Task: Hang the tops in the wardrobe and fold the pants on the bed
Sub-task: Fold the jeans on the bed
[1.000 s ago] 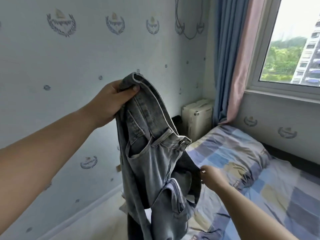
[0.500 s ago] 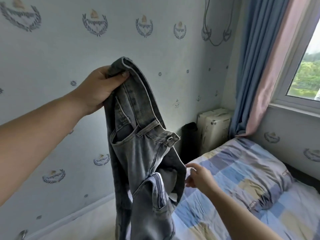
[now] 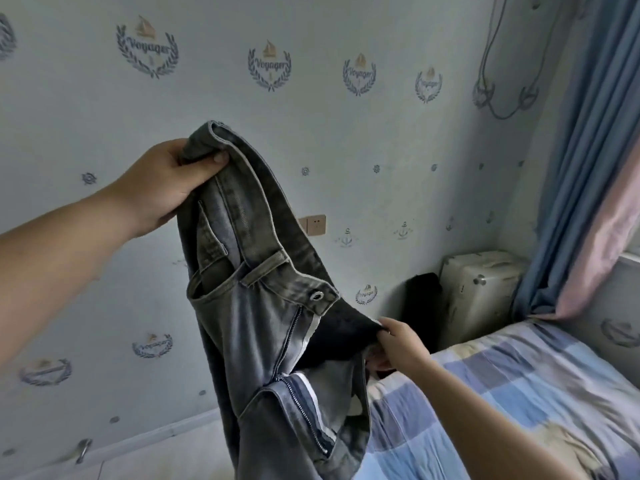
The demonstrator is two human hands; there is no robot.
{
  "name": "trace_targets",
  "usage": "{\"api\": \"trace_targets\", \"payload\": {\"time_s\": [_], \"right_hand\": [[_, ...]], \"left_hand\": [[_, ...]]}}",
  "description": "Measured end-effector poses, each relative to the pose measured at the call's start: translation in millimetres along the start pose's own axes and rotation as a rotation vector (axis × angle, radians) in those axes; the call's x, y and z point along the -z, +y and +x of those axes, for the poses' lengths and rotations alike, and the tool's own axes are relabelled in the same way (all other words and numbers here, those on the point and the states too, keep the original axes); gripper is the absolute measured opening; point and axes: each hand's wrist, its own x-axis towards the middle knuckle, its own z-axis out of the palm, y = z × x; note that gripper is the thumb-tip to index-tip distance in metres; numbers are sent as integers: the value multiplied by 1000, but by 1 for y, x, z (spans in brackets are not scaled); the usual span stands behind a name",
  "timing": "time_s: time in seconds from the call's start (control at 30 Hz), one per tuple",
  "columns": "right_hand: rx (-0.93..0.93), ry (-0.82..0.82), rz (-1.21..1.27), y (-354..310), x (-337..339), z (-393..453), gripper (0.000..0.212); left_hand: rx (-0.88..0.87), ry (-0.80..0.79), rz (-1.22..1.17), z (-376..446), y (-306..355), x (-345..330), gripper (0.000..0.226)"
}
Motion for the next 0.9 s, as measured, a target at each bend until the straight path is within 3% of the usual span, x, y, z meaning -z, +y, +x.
{"api": "trace_targets", "payload": {"time_s": [0.1, 0.17, 0.27, 0.33, 0.43, 0.7, 0.9], "right_hand": [[-12, 107, 490, -36, 25, 9, 31], [50, 113, 626, -67, 44, 9, 26], [239, 68, 543, -110, 68, -4, 26], [352, 114, 393, -138, 88, -11, 24], [487, 283, 289, -176, 125, -19, 10], [710, 702, 178, -239, 209, -46, 10], [783, 892, 125, -257, 301, -123, 12]], "left_hand": [[61, 166, 141, 0, -29, 34, 17], [80, 277, 194, 2, -45, 51, 6], [73, 417, 261, 11, -57, 66, 8], [70, 424, 286, 22, -54, 72, 13], [67, 365, 333, 40, -40, 72, 17], [-17, 220, 424, 75, 17, 32, 50], [-128, 138, 274, 90, 85, -56, 31]]}}
